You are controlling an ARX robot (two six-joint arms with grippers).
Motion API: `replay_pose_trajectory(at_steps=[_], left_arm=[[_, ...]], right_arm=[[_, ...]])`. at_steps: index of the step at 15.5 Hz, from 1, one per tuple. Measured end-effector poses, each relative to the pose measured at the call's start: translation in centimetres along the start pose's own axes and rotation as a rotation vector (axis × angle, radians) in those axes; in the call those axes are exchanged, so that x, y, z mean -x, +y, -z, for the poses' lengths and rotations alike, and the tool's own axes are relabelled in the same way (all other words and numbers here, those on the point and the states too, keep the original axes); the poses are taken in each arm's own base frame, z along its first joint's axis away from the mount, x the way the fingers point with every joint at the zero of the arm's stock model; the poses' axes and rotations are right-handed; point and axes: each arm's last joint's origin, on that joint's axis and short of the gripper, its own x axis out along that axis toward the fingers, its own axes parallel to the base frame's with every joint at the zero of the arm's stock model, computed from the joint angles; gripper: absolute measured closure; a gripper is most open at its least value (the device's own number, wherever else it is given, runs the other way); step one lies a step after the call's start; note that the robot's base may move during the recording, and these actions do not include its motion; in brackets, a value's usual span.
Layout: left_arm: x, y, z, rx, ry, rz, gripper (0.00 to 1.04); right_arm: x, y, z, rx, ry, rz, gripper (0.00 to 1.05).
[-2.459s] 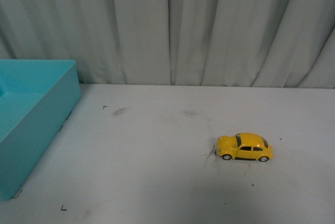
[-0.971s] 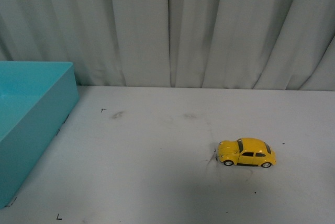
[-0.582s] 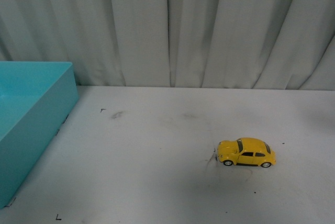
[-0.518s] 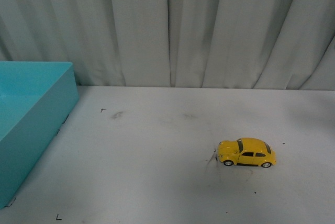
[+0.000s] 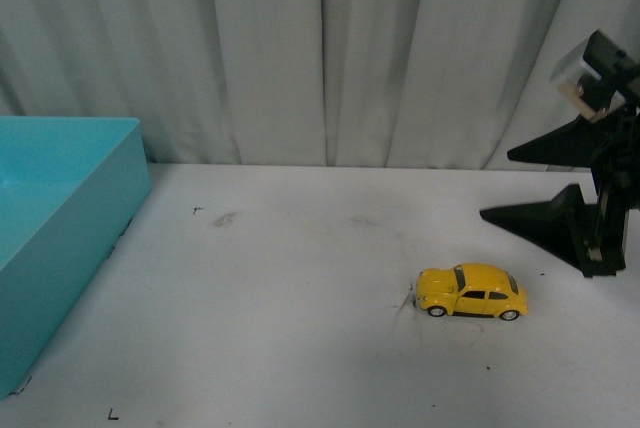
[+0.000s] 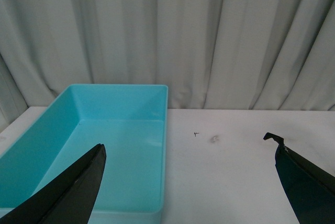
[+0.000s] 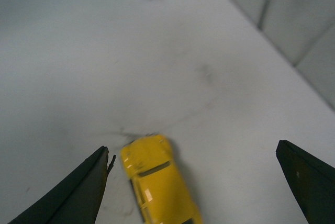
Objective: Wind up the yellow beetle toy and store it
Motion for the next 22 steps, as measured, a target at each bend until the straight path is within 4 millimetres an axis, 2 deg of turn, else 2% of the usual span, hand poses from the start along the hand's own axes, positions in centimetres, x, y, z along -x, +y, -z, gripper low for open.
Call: replay_pose_trajectory(at_steps=[4,7,10,15,22], left_arm=[[0.0,0.0,0.0,0.000,0.000,0.000,0.07],[0.0,0.0,0.0,0.000,0.000,0.000,0.07],[0.0,0.0,0.0,0.000,0.000,0.000,0.07],[0.0,0.0,0.0,0.000,0.000,0.000,0.07],[0.0,0.0,0.0,0.000,0.000,0.000,0.07]], right_arm=[[-1.6,1.2,2.5,0.166,0.136,-0.217,0.07],[-2.6,-0.8,1.9,0.240,0.155,-0.221,0.07],[-3.5,-1.5,2.7,0.197,0.202,-0.290,0.07],[-4.5,-2.7,2.6,0.185,0.270,-0.378,0.07],[-6.9,-2.5,3.1,0.206,0.298,-0.419,0.07]])
